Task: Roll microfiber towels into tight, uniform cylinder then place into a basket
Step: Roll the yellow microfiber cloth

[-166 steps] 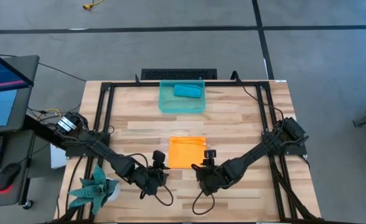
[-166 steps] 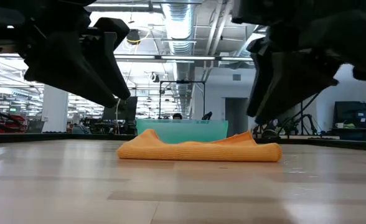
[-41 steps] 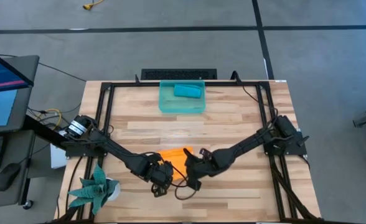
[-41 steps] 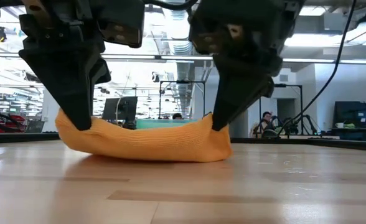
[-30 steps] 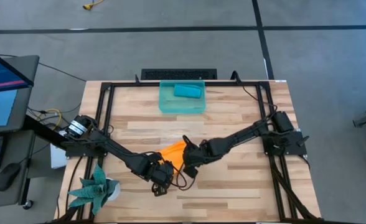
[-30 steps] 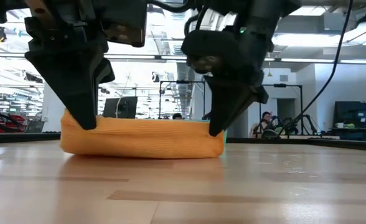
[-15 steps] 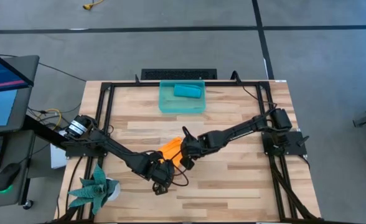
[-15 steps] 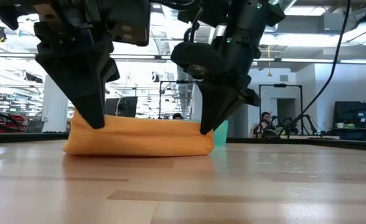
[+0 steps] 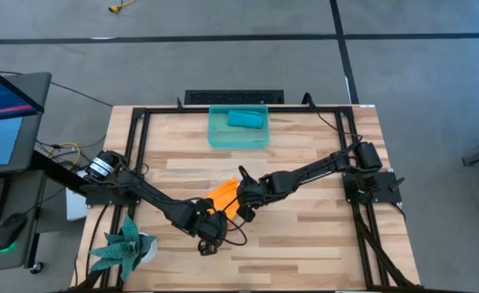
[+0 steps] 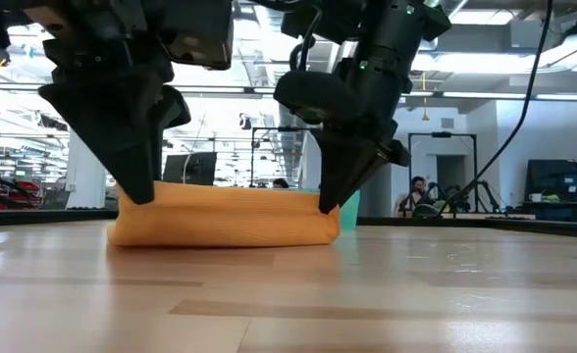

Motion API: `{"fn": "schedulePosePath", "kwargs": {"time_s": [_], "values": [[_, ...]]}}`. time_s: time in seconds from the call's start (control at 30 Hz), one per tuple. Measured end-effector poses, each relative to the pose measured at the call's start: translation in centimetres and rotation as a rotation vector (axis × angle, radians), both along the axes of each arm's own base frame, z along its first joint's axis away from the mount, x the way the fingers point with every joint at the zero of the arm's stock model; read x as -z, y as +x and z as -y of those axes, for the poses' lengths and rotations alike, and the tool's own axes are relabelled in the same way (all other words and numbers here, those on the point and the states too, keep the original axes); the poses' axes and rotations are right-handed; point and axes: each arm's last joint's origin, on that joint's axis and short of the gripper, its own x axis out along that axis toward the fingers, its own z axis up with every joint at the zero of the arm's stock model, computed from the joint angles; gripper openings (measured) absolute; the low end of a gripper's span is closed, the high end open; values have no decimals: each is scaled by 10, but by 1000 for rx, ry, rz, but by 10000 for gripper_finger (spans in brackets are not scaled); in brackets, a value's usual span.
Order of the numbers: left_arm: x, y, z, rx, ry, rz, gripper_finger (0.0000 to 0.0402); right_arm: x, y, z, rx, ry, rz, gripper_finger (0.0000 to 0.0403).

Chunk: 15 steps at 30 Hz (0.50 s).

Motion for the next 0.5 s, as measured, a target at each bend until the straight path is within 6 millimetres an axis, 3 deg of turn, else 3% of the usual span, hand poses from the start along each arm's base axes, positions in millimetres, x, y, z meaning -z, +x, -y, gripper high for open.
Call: {"fn": "schedulePosePath", "kwargs": {"time_s": [0.23,0.5], "values": [[1,-3,0,59,21,-30,100,0,0,0,1,-2,-2,7],[-12,-17,-2,8,199,0,100,0,0,0,0,0,1,7]]}}
